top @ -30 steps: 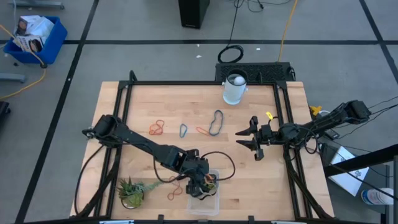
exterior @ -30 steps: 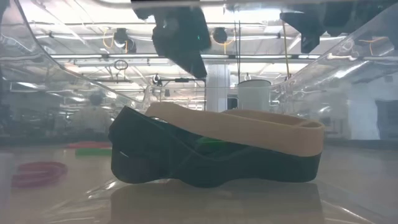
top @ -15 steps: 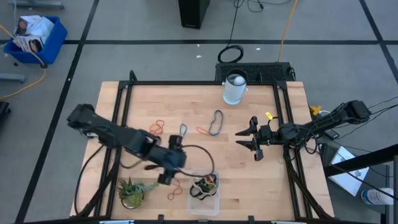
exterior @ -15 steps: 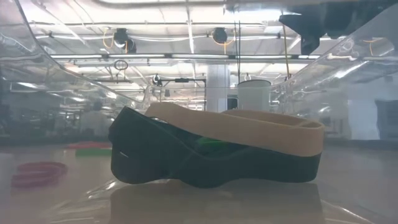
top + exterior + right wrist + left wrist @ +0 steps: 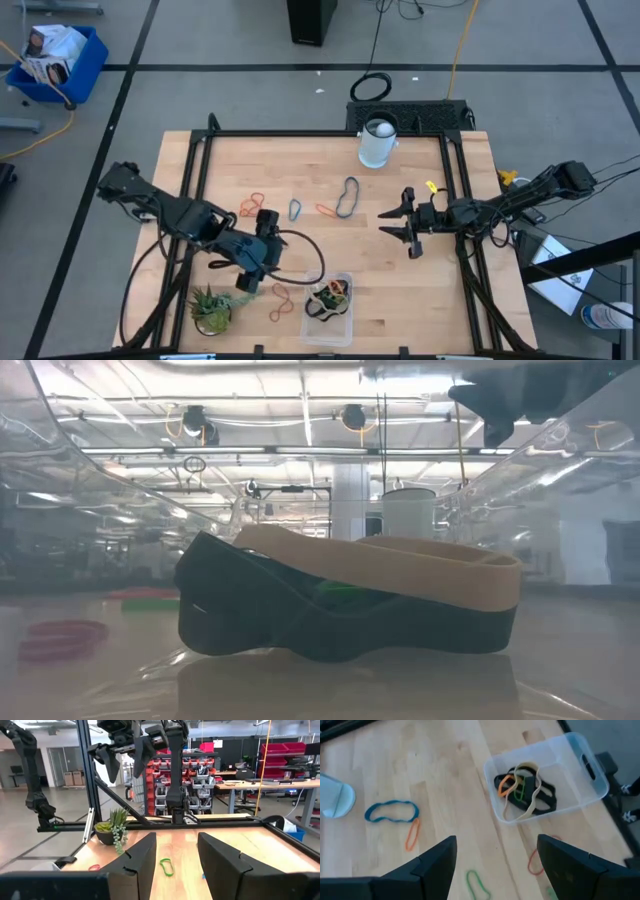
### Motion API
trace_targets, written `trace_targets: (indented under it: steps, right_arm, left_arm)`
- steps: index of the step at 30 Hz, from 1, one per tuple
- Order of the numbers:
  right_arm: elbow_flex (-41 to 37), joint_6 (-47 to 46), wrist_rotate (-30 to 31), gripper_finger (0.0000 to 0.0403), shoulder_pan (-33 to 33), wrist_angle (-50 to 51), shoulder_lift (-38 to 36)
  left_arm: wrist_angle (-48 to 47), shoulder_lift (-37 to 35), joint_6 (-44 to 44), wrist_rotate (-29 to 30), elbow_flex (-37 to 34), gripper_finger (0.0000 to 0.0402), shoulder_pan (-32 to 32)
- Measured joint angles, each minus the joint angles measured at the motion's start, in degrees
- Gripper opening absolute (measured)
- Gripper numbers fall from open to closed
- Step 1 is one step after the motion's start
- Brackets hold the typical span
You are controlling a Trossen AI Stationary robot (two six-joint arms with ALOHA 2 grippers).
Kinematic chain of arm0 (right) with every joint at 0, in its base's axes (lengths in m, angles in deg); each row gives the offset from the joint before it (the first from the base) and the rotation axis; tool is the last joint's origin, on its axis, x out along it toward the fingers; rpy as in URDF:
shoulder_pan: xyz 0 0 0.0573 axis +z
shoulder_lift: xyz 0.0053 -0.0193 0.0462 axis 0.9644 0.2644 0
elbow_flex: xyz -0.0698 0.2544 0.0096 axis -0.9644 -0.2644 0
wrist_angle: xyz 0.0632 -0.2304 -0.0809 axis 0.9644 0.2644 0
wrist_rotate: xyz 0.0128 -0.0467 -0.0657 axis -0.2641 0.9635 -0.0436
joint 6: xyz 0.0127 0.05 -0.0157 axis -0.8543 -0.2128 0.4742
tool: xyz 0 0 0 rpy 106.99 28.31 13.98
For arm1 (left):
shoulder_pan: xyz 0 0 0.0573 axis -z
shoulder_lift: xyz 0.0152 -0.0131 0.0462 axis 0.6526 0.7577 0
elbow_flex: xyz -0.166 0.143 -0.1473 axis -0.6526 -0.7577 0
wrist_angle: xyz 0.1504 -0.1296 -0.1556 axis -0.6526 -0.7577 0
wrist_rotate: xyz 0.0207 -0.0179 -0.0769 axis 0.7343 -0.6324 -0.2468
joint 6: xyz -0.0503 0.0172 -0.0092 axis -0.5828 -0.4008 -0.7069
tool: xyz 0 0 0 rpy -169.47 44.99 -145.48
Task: Pick and place rubber bands into bin
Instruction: Put the red rubber band into the transparent bin
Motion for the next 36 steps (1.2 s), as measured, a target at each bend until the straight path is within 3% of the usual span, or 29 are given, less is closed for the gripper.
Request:
trace_targets:
  steps: [5,11,18,27,31,36]
  right_arm:
    - [0.0,1.2,0.1,0.0139,0.0,0.0,0.0]
    - [0.0,1.6,0.4,0.0139,-0.1,0.0,0.0]
    - [0.0,1.8,0.4,0.0139,-0.1,0.0,0.0]
    - [0.0,3.5,0.5,0.0139,-0.1,0.0,0.0]
    - [0.0,3.6,0.5,0.0139,-0.1,0.0,0.0]
    - [0.0,3.3,0.5,0.0139,-0.1,0.3,0.0]
  left_arm:
    - [-0.6,0.0,-2.6,-1.4,0.0,0.0285,-0.8]
    - [-3.5,0.0,0.3,-3.9,-0.5,0.0285,-0.8]
    - [-2.5,0.0,5.1,-5.2,-8.6,0.0285,-0.8]
    - [20.7,0.1,7.2,-10.0,-27.4,0.0285,-0.7]
    - [31.0,0.1,4.3,-10.6,-34.9,0.0284,-0.2]
    - [41.7,1.5,3.4,-10.2,-40.5,0.0284,1.8]
